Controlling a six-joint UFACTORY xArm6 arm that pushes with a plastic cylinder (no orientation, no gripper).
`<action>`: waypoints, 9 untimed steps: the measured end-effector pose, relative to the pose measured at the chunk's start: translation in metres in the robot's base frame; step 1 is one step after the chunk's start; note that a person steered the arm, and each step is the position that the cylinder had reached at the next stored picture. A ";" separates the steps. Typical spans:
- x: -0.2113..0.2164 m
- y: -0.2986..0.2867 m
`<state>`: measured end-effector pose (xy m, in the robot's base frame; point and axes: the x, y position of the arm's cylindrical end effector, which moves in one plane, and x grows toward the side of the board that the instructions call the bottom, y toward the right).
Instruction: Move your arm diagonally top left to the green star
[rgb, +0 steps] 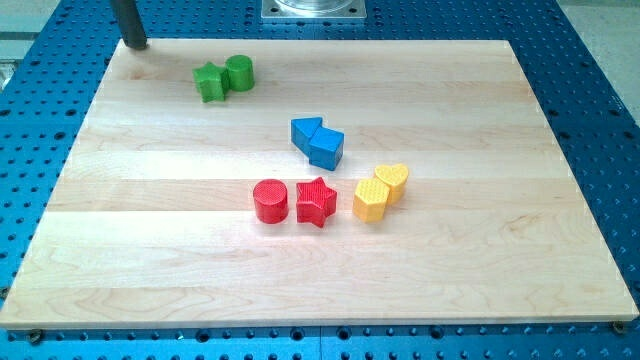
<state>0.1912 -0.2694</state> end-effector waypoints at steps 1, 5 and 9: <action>0.000 0.002; 0.001 0.010; 0.002 0.037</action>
<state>0.1930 -0.2322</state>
